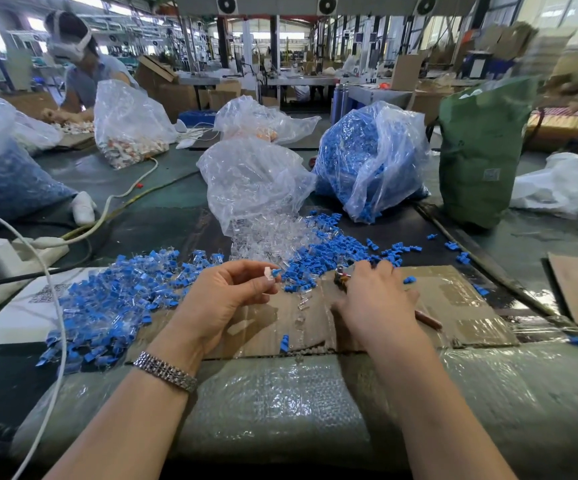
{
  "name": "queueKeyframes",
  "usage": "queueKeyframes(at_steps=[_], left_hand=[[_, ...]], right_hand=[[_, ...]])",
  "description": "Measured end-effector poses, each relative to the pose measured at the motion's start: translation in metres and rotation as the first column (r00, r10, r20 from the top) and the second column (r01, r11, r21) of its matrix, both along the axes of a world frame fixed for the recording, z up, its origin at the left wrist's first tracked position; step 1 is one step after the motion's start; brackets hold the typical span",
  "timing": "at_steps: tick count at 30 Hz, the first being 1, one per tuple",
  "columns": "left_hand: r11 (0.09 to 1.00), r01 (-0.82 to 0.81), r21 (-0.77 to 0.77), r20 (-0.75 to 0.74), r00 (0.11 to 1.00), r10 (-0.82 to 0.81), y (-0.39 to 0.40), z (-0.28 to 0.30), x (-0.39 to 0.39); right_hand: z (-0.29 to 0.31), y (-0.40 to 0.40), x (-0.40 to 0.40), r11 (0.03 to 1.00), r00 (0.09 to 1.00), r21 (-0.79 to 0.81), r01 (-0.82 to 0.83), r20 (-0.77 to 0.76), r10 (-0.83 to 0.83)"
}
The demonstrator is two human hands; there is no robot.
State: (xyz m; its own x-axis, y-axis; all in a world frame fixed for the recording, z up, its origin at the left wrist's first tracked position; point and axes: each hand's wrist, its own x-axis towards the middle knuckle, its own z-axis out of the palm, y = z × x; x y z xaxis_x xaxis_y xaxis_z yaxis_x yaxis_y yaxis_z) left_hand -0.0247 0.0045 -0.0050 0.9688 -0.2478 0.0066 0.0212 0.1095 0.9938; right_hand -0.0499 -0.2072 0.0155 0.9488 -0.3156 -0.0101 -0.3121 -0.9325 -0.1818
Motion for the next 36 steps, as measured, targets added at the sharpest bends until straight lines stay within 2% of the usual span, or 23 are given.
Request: queueKeyframes(at_steps=[3,7,11,14,16,19,21,26,31,36], left_hand=[[1.0,-0.002,0.0,0.038,0.999,0.002,-0.001,0.004,-0.001],[1.0,0.002,-0.017,0.068,0.998,-0.001,0.001,0.007,-0.003],[0.99,-0.057,-0.128,-0.032,0.998,0.053,0.004,-0.001,-0.006],[0.958,-0.116,-0.262,-0.119,0.989,0.088,0.004,-0.004,-0.008],[0.946,-0.143,-0.291,-0.134,0.985,0.108,0.006,-0.004,-0.008],[0.939,-0.152,-0.307,-0.148,0.983,0.111,0.007,-0.002,-0.007],[0.94,-0.167,-0.296,-0.128,0.983,0.135,0.004,-0.001,-0.008],[0.948,-0.16,-0.274,-0.095,0.986,0.139,0.003,-0.002,-0.008],[0.958,-0.157,-0.242,-0.075,0.987,0.143,0.004,-0.004,-0.005],[0.973,-0.145,-0.179,-0.051,0.989,0.138,0.003,-0.004,-0.006]], right_hand=[[-0.002,-0.004,-0.003,0.999,0.998,-0.009,0.051,0.025,-0.051],[-0.002,-0.015,-0.004,0.994,0.998,-0.101,0.032,-0.046,-0.037],[0.001,-0.016,0.001,0.992,0.998,-0.127,-0.013,-0.065,0.005],[0.009,-0.019,0.006,0.998,0.998,0.015,-0.053,-0.03,0.054],[0.018,-0.018,0.007,0.975,0.993,0.199,-0.102,-0.03,0.11],[0.035,-0.005,0.005,0.818,0.942,0.536,-0.21,-0.114,0.316],[0.043,0.006,0.004,0.721,0.883,0.644,-0.256,-0.148,0.446],[0.05,0.021,0.003,0.673,0.812,0.67,-0.313,-0.178,0.555],[0.048,0.021,0.002,0.64,0.784,0.687,-0.343,-0.166,0.598],[0.044,0.021,0.004,0.653,0.786,0.667,-0.358,-0.162,0.596]])
